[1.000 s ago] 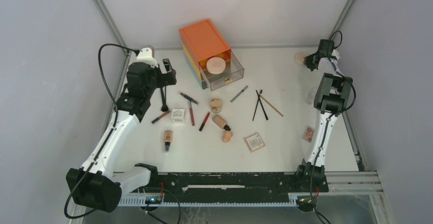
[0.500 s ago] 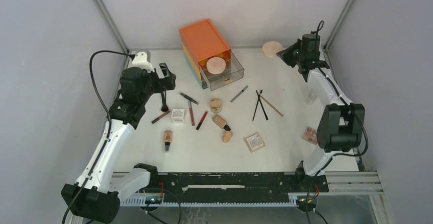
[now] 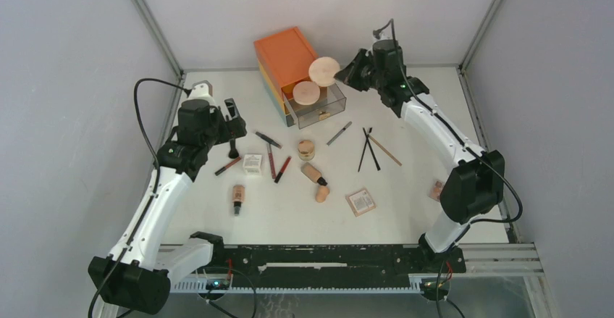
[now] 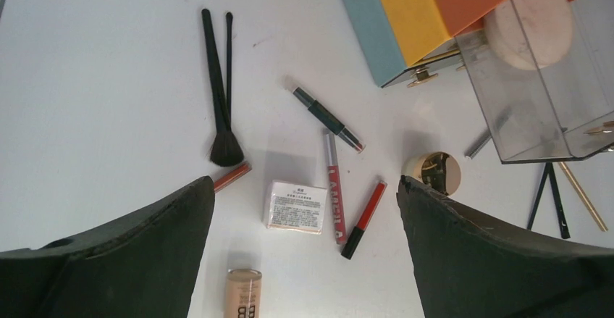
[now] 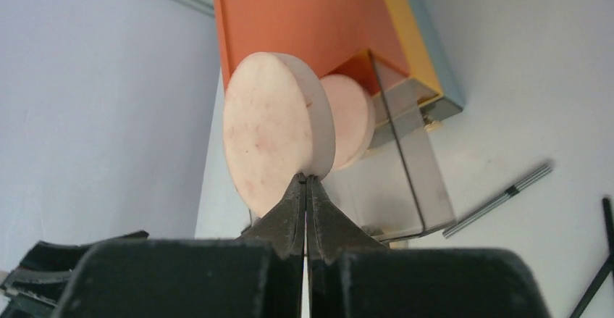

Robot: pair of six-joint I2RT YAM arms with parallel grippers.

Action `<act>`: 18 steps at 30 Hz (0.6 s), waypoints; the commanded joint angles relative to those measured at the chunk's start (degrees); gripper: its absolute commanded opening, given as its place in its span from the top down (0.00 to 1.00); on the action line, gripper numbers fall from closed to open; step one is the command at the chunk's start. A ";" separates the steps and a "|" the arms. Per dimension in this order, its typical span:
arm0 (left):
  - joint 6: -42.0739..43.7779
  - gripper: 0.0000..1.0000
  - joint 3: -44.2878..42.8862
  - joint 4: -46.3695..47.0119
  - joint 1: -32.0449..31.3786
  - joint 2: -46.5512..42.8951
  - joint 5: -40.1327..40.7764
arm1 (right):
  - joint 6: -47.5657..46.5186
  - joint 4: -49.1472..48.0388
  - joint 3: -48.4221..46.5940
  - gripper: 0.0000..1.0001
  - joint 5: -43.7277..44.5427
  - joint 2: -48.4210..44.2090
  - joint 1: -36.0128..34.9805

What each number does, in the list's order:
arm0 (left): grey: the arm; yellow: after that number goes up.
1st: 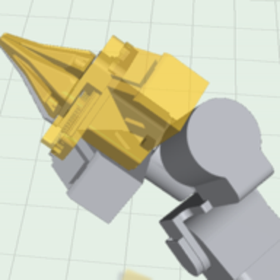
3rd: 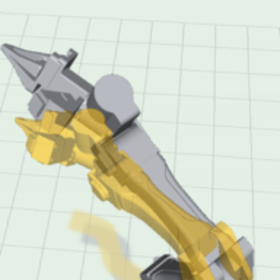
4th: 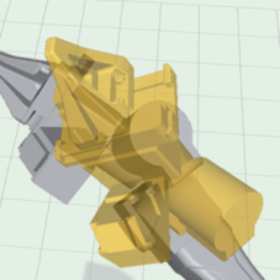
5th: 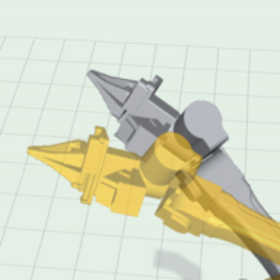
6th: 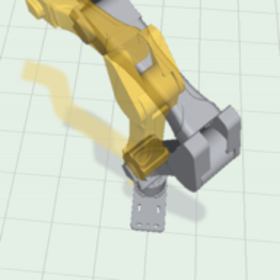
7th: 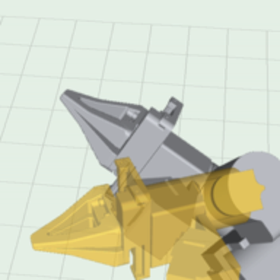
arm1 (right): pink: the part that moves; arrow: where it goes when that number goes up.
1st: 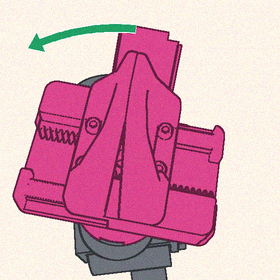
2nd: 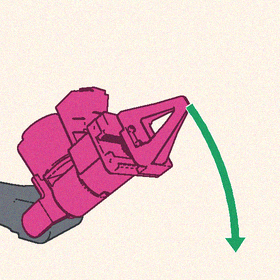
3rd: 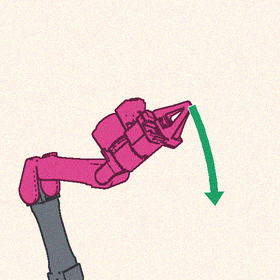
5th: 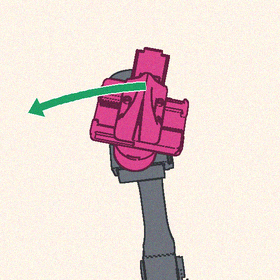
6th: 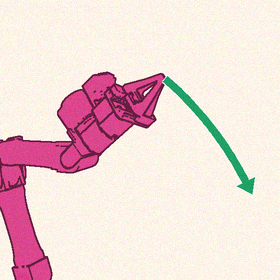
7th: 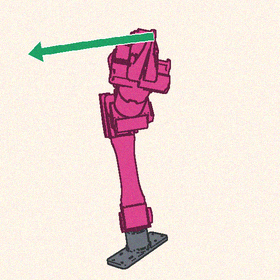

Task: Organize the makeup
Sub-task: Place the makeup tool in the drawer.

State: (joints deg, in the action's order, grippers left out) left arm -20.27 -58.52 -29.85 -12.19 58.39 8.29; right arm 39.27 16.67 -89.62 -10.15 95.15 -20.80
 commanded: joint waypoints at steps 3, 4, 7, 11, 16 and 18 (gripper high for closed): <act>-1.96 0.00 0.31 -1.78 0.51 -1.74 1.81 | -1.94 3.55 -1.21 1.00 1.25 1.00 -3.06; -2.03 0.00 0.35 -1.99 0.57 -1.90 1.81 | -1.44 3.67 -0.77 1.00 0.80 1.00 -3.10; -2.86 0.00 0.34 -2.23 0.52 -2.63 1.11 | -0.30 3.73 0.22 1.00 -0.31 0.75 -3.61; -2.37 0.00 0.33 -2.16 0.56 -3.01 0.37 | -0.35 4.89 -0.06 1.00 -0.22 1.47 -4.16; -1.83 0.00 0.08 -2.19 0.57 -3.94 -0.58 | -0.85 6.97 -2.74 1.00 -0.84 3.98 -4.25; -1.90 0.00 0.26 -1.92 0.58 -4.50 -0.57 | -0.98 7.09 -3.65 1.00 -1.30 5.07 -4.26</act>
State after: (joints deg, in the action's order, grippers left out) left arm -22.06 -58.52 -32.84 -12.12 56.21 8.60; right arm 38.85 23.11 -89.82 -10.74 98.39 -24.58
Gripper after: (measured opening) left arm 0.998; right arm 0.006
